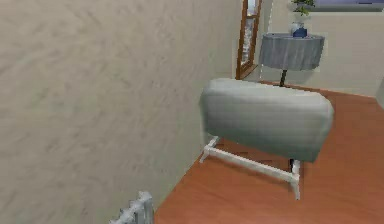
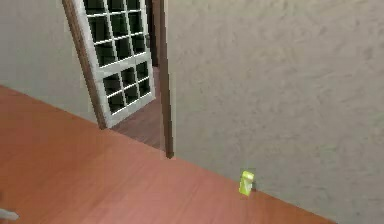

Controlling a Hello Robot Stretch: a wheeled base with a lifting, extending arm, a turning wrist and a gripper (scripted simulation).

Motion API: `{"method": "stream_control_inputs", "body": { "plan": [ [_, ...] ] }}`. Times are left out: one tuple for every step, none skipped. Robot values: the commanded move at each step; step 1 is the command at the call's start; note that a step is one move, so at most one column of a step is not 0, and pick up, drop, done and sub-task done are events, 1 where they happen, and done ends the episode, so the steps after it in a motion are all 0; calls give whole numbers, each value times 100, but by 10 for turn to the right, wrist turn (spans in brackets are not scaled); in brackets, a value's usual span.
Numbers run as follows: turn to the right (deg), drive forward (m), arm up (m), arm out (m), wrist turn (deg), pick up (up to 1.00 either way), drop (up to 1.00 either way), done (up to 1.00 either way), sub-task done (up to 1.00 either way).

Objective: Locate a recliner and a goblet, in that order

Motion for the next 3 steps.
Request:
{"method": "stream_control_inputs", "body": {
  "plan": [
    [270, 0, 0, 0, 0, 0, 0, 0, 0],
    [0, 75, 0, 0, 0, 0, 0, 0, 0],
    [0, 0, 0, 0, 0, 0, 0, 0, 100]
  ]
}}
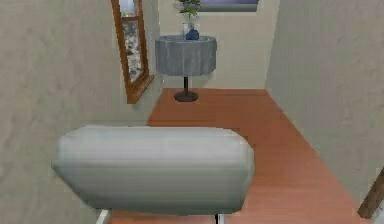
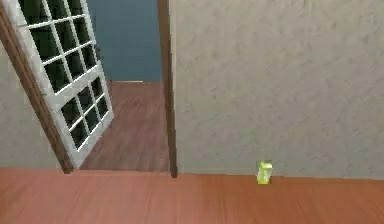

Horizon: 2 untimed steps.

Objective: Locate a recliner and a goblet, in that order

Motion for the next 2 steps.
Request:
{"method": "stream_control_inputs", "body": {
  "plan": [
    [450, 0, 0, 0, 0, 0, 0, 0, 0],
    [180, 0, 0, 0, 0, 0, 0, 0, 0]
  ]
}}
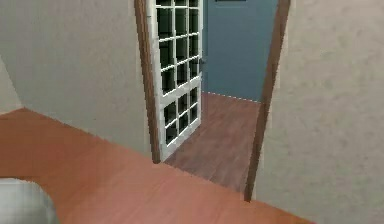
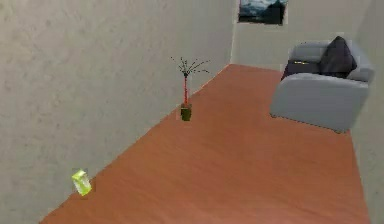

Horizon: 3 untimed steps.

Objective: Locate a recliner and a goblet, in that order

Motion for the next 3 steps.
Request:
{"method": "stream_control_inputs", "body": {
  "plan": [
    [0, 55, 0, 0, 0, 0, 0, 0, 0],
    [-90, 0, 0, 0, 0, 0, 0, 0, 0],
    [0, 50, 0, 0, 0, 0, 0, 0, 0]
  ]
}}
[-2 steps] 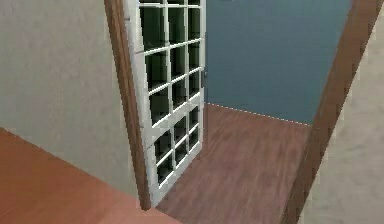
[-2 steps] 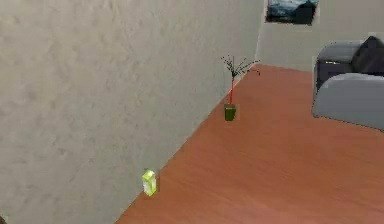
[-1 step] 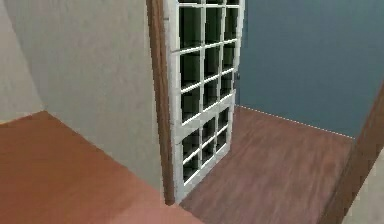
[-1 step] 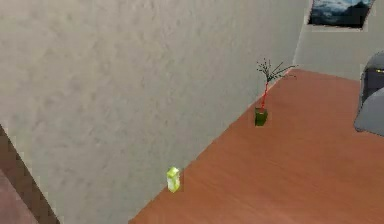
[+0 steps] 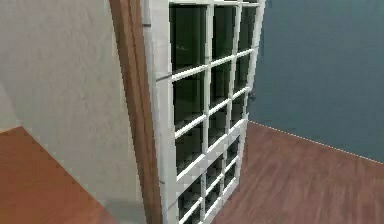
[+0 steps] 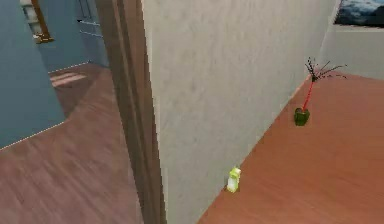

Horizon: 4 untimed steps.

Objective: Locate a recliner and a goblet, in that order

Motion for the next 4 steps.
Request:
{"method": "stream_control_inputs", "body": {
  "plan": [
    [420, 0, 0, 0, 0, 0, 0, 0, 0],
    [0, 70, 0, 0, 0, 0, 0, 0, 0],
    [390, 0, 0, 0, 0, 0, 0, 0, 0],
    [0, 25, 0, 0, 0, 0, 0, 0, 0]
  ]
}}
